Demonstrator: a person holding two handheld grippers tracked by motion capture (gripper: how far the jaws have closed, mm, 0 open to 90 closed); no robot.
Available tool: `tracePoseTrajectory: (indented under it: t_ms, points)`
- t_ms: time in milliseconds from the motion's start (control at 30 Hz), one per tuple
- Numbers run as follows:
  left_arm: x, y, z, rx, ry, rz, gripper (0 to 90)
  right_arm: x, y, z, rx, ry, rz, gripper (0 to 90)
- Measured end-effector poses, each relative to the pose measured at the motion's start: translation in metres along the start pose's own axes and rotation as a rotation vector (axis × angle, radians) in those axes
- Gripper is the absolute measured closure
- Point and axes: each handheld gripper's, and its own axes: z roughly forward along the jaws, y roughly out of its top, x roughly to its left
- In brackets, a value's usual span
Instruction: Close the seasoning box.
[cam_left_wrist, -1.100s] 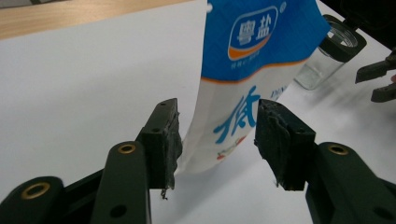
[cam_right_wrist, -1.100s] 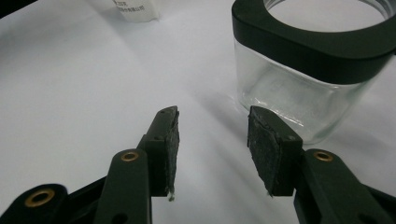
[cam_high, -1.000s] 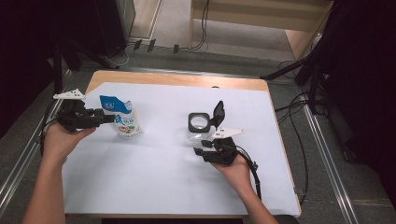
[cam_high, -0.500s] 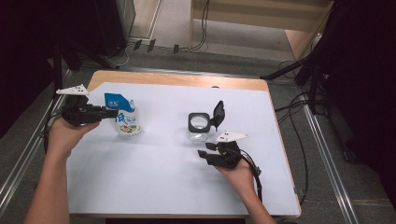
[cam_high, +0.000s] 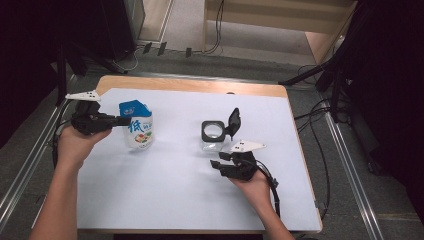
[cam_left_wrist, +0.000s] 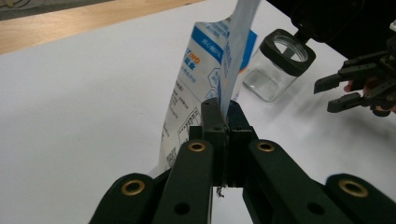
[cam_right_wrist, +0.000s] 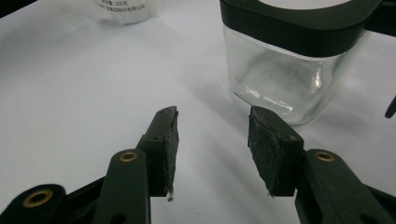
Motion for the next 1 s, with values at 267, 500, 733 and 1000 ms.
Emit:
tracePoseTrajectory:
  t_ms: [267,500,733,1000]
  points:
    - [-0.022,0.01,0.005,0.01,-0.014,0.014,90.0,0.005,0.003,0.003,-0.016,0.006,-0.018,54.1]
    - [-0.042,0.017,0.008,0.004,-0.04,0.024,90.0,0.015,0.008,0.007,-0.031,0.019,-0.044,53.7]
    - [-0.064,0.027,0.013,0.01,-0.072,0.05,90.0,0.025,0.016,0.019,-0.034,0.057,-0.052,53.5]
    - [-0.083,0.046,0.02,0.034,-0.12,0.071,90.0,0.037,0.032,0.031,-0.034,0.1,-0.087,53.6]
